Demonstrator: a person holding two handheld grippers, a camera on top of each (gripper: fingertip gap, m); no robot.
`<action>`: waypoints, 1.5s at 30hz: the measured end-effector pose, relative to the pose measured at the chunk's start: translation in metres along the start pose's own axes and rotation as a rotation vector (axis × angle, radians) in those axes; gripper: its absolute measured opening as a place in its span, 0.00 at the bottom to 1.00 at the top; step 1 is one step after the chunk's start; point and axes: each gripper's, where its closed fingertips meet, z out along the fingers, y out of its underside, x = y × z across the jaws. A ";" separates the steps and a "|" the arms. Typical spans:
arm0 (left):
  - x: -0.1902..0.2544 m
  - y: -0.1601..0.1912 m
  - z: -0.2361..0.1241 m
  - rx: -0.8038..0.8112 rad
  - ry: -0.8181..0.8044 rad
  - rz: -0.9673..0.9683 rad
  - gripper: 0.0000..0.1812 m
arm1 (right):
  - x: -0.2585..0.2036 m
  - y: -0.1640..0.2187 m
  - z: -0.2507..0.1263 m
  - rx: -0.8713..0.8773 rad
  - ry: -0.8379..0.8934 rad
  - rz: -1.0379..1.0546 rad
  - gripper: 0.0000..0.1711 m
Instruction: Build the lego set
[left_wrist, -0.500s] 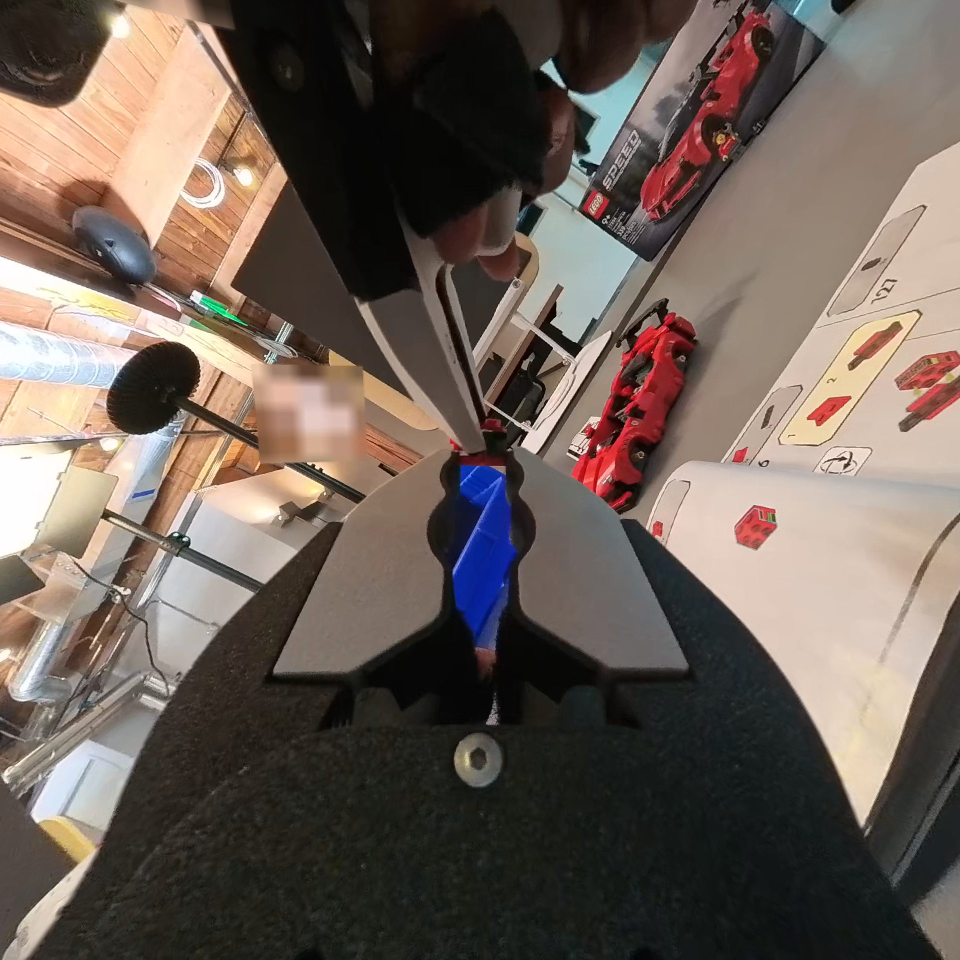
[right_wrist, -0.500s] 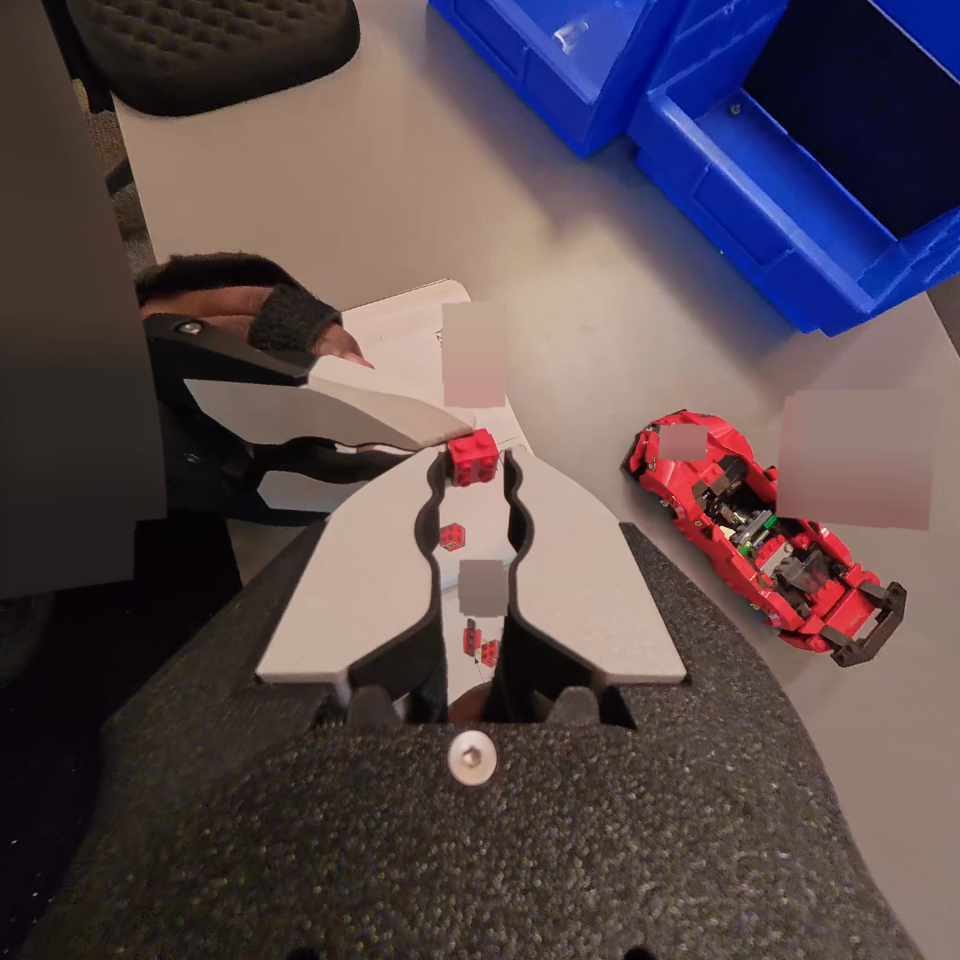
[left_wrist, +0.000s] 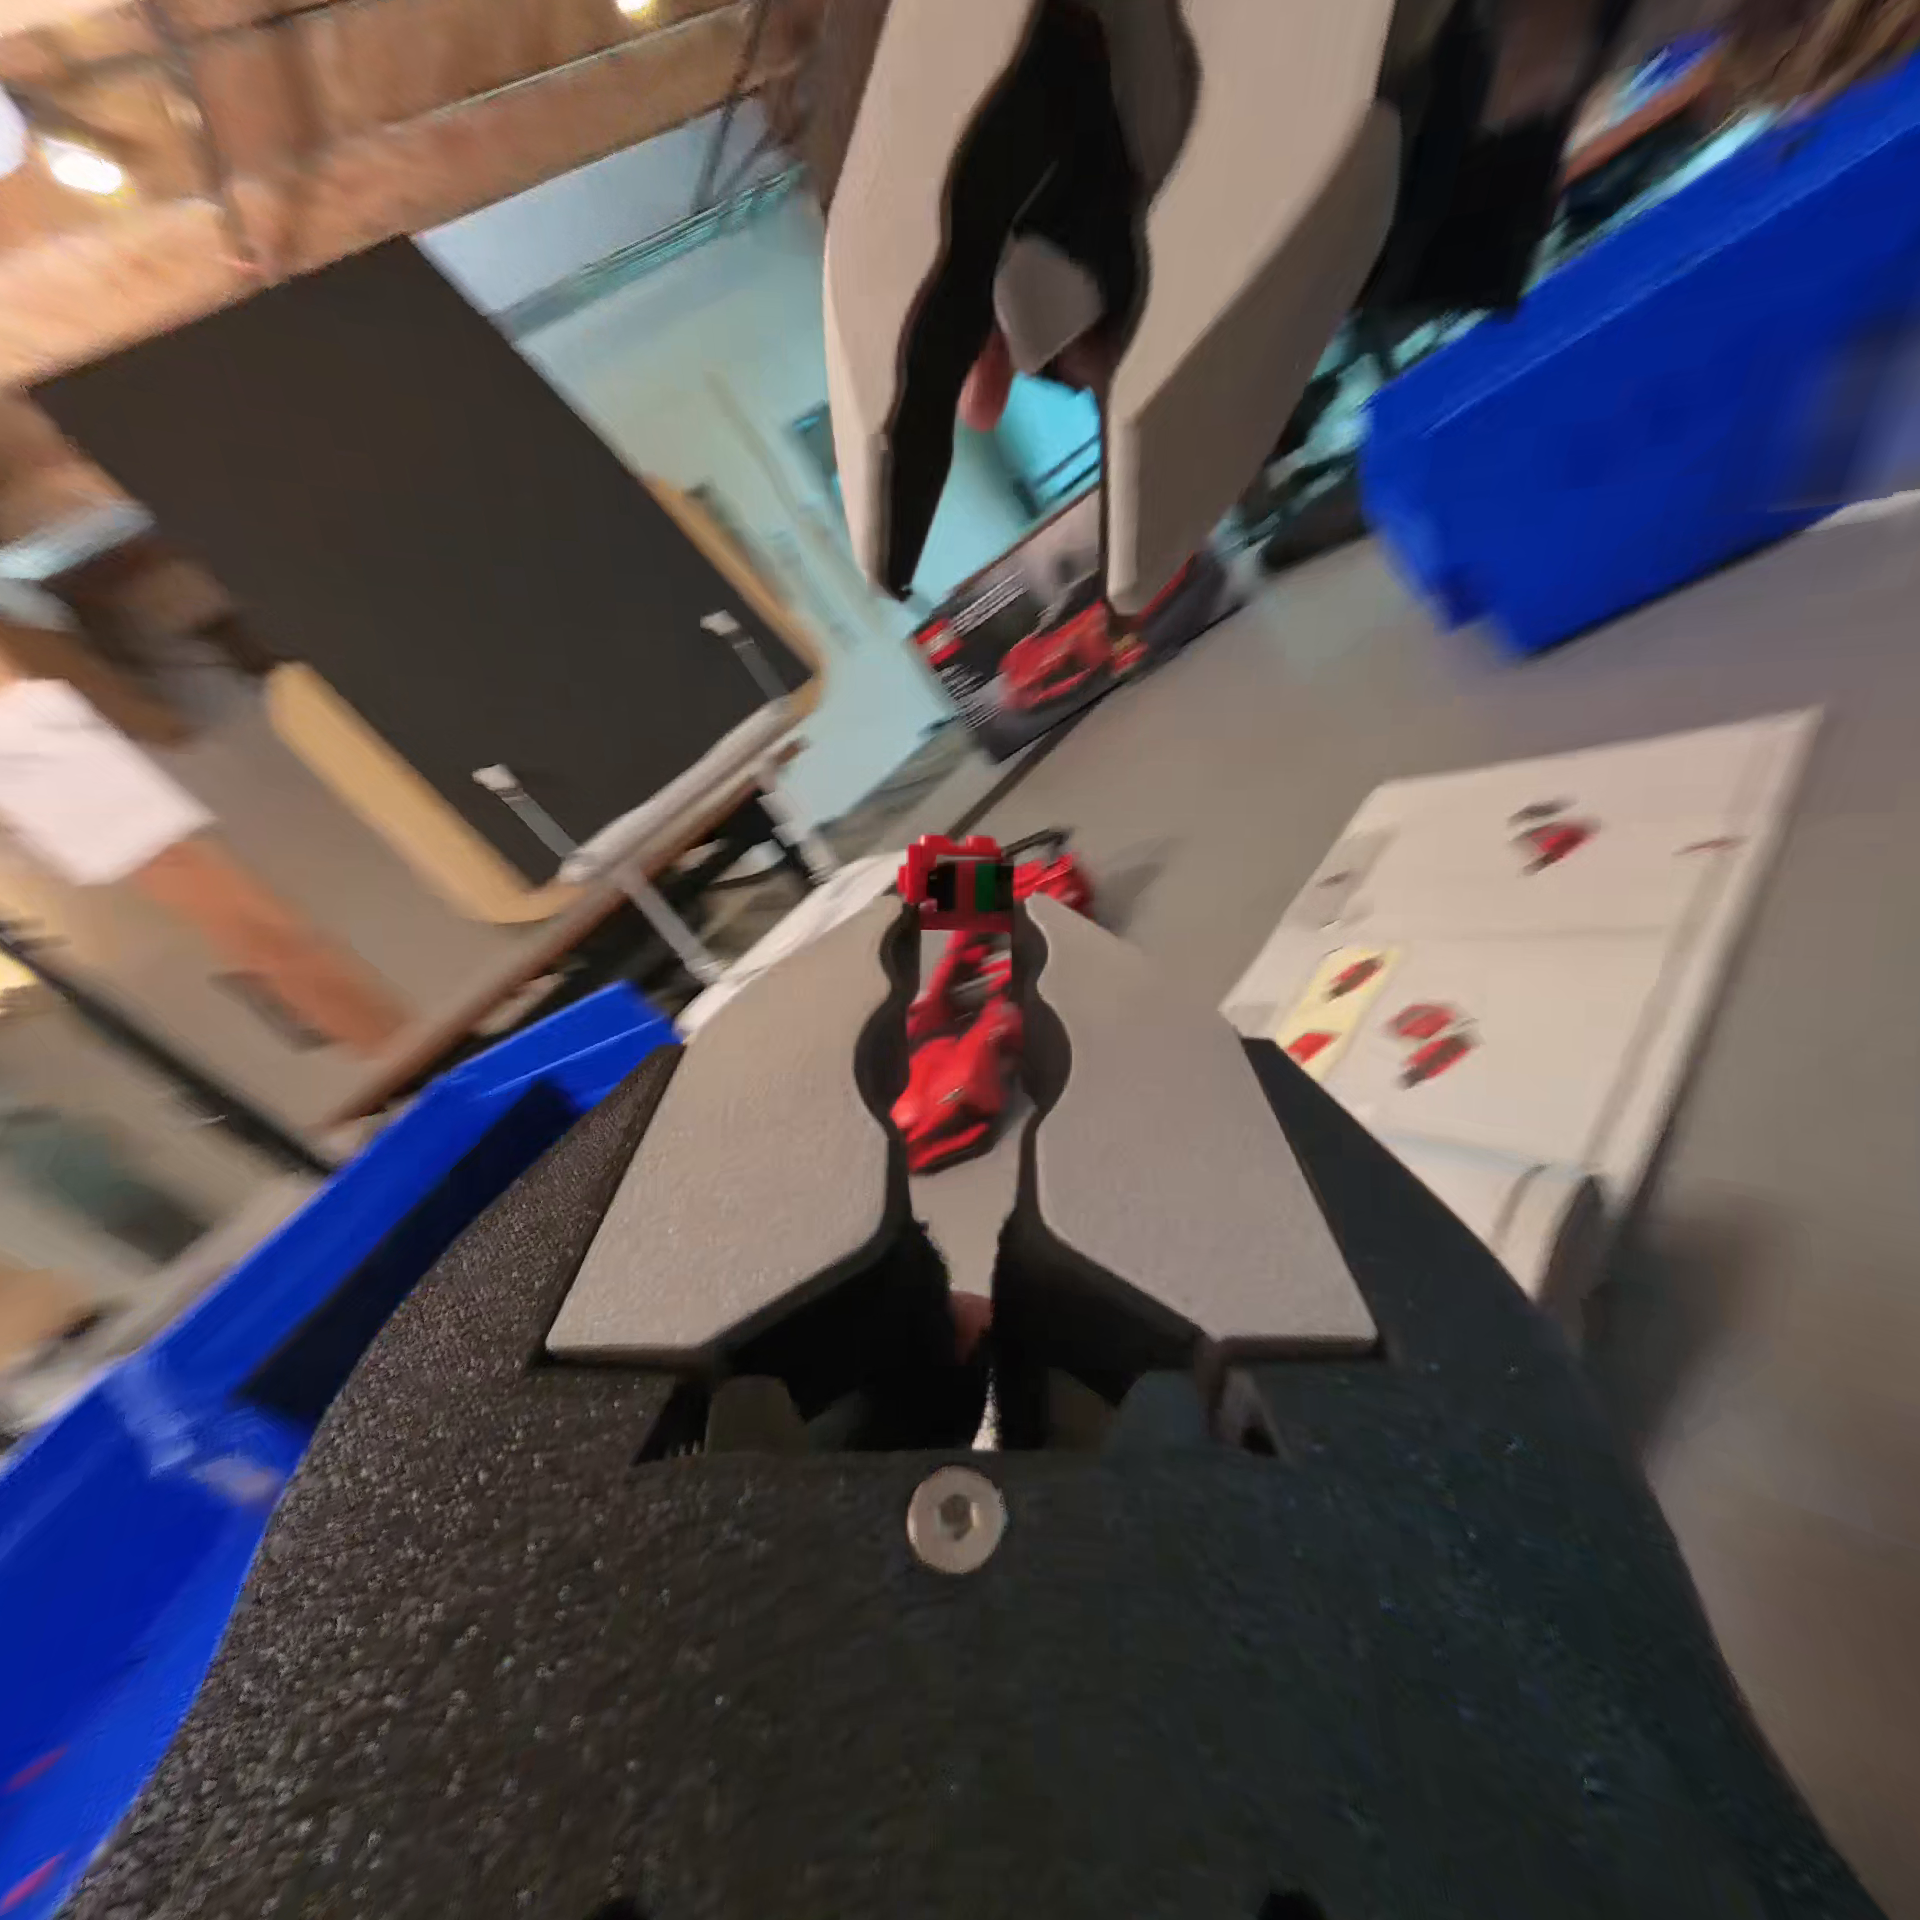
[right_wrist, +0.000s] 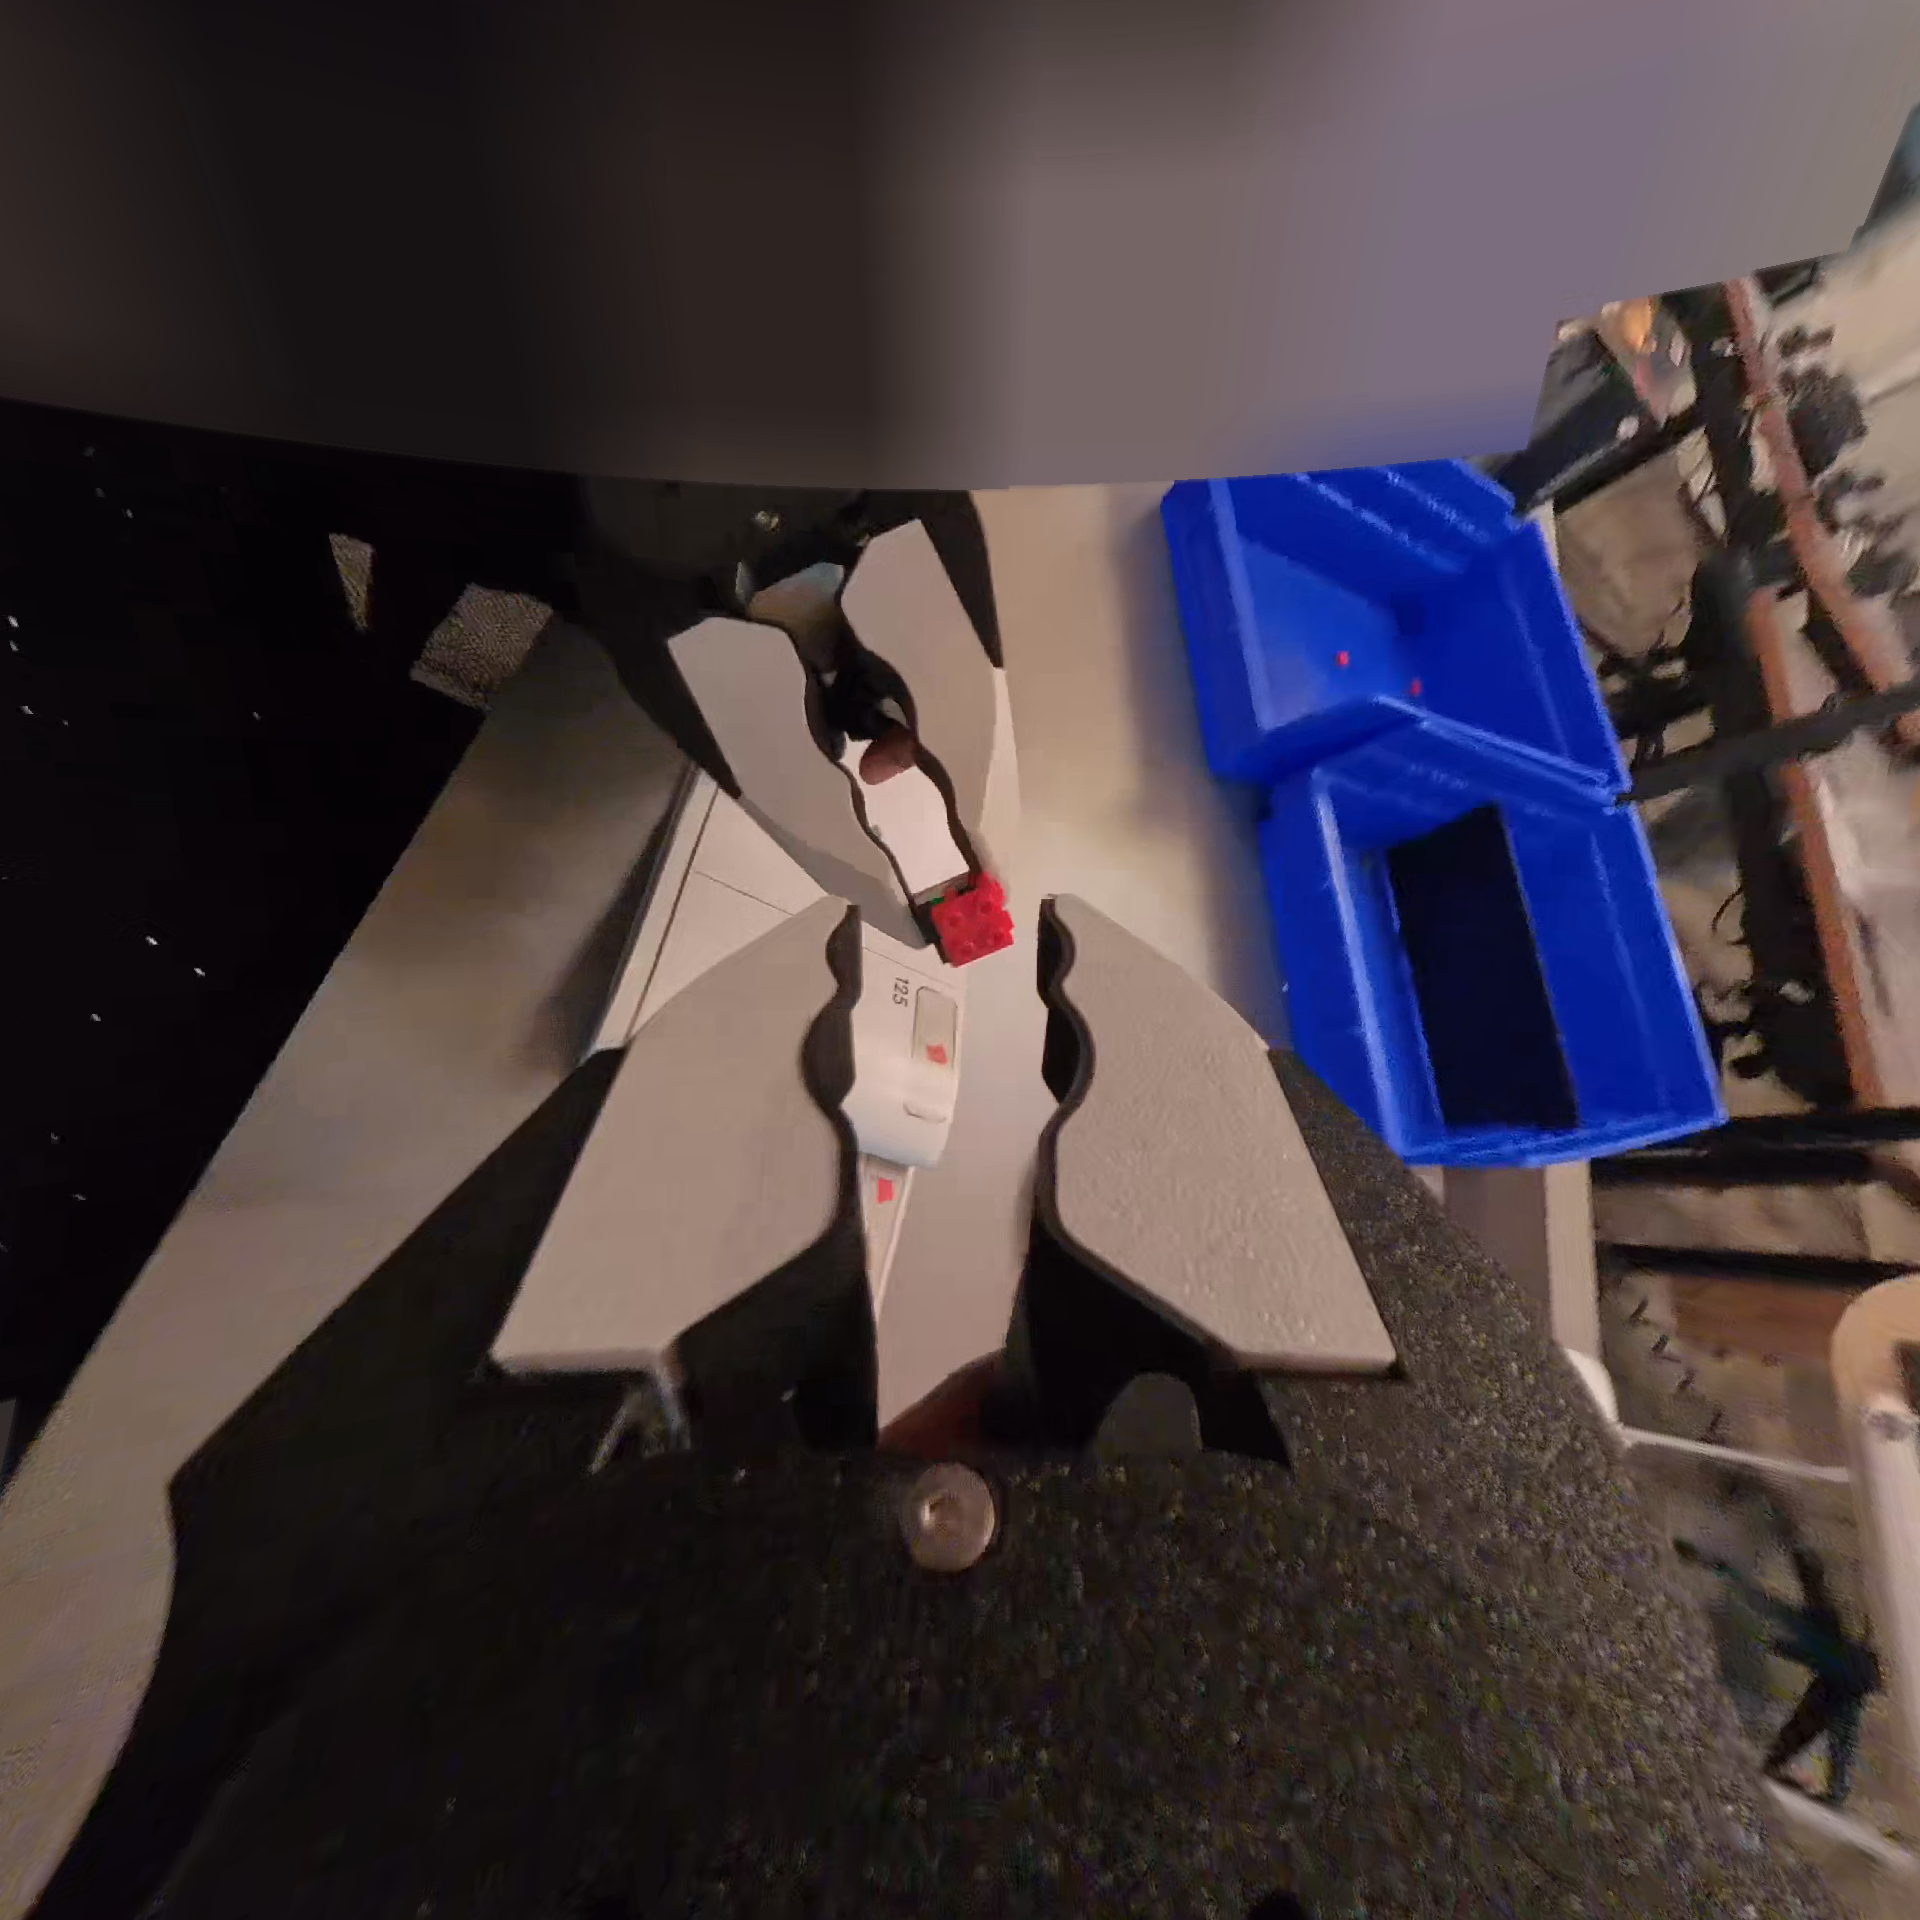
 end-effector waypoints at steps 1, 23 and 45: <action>0.002 -0.002 0.000 0.013 0.026 -0.022 0.09 | -0.001 0.000 0.001 -0.005 -0.004 -0.040 0.19; 0.015 -0.016 0.004 0.043 0.133 -0.020 0.09 | -0.002 0.019 0.025 -0.187 -0.015 -0.331 0.13; 0.024 -0.022 0.008 0.043 0.177 0.049 0.13 | -0.008 0.019 0.016 -0.150 -0.026 -0.339 0.11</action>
